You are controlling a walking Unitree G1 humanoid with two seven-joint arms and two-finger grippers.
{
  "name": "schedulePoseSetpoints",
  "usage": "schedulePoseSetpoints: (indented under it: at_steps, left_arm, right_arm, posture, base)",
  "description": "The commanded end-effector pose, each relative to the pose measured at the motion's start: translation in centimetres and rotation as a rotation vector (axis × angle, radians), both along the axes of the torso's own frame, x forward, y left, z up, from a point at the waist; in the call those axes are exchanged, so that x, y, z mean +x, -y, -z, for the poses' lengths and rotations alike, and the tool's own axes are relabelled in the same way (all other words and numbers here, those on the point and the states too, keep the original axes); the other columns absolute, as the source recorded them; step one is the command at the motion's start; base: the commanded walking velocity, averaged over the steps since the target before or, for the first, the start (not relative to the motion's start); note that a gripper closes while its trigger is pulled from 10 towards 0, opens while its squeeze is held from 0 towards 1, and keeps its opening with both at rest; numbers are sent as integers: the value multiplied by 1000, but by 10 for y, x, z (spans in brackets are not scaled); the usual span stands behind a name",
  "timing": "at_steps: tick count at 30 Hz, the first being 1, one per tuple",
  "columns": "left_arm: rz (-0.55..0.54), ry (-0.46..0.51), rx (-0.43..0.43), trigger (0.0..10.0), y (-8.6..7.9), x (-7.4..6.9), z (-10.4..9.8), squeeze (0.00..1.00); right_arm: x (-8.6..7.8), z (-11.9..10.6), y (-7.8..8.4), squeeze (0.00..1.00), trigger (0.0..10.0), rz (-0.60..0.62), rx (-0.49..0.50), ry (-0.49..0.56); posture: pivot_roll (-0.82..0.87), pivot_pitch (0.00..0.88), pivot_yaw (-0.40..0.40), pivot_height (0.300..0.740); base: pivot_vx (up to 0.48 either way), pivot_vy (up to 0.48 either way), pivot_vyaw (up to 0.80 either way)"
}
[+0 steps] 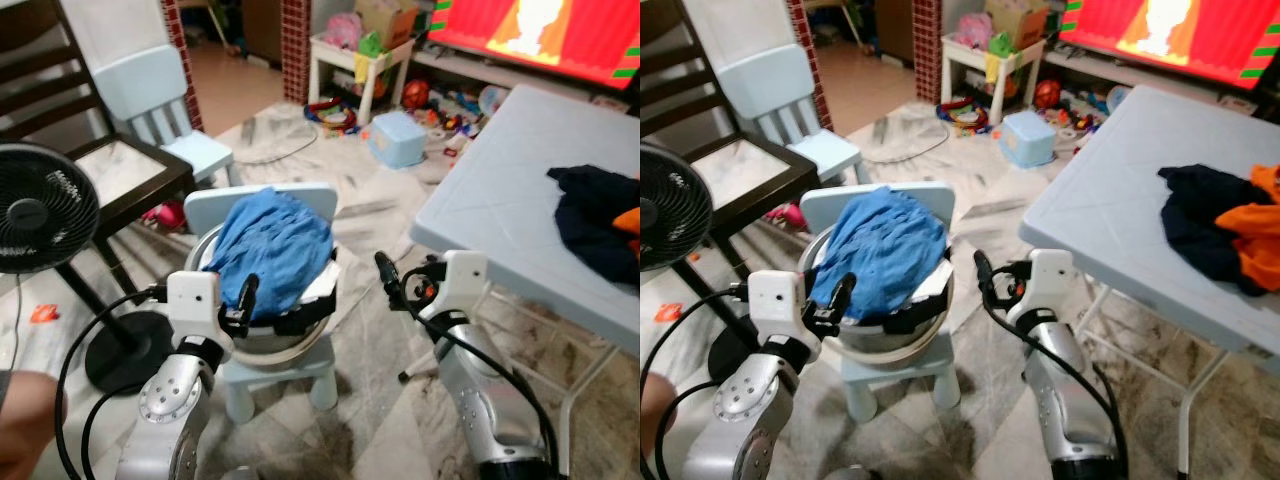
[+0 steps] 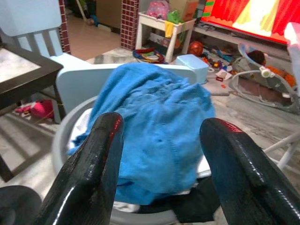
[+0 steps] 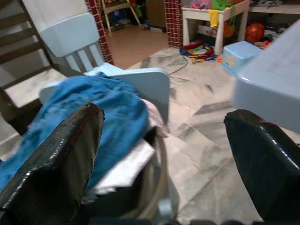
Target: Hang hanger
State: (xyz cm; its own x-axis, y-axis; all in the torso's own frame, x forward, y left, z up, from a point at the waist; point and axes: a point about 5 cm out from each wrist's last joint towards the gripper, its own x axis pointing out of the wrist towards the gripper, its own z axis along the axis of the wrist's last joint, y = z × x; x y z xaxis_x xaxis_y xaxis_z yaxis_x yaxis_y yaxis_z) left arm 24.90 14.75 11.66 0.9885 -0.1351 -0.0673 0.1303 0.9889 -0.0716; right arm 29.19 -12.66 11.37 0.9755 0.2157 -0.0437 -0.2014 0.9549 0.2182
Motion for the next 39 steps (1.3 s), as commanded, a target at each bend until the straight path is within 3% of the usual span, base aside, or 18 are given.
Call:
schedulePoseSetpoints:
  at_steps: [1,19,31,37,39]
  left_arm:
    - [8,-1,-9,10000,0,0,1,0]
    - [21,-10,-28,10000,4,-1,4,0]
    - [-49,-40,-11,10000,1,4,8,0]
    - [-60,-193,-45,10000,4,10,26,0]
    - [-66,-232,-28,10000,0,20,31,0]
  right_arm:
    - [-1,-5,0,0,10000,-10,-12,24]
    - [-1,-7,0,0,10000,-16,-17,31]
    - [-1,-6,3,0,10000,-16,-26,26]
    - [-2,-7,3,0,10000,-22,-34,24]
    - [-3,-8,4,0,10000,-29,-46,22]
  posture:
    - [162,99,-93,740]
    - [152,109,-98,740]
    - [144,107,-99,740]
    - [135,113,-110,740]
    - [121,121,-116,740]
  base:
    - [296,0,0]
    - [325,0,0]
    - [0,0,0]
    - [0,0,0]
    - [0,0,0]
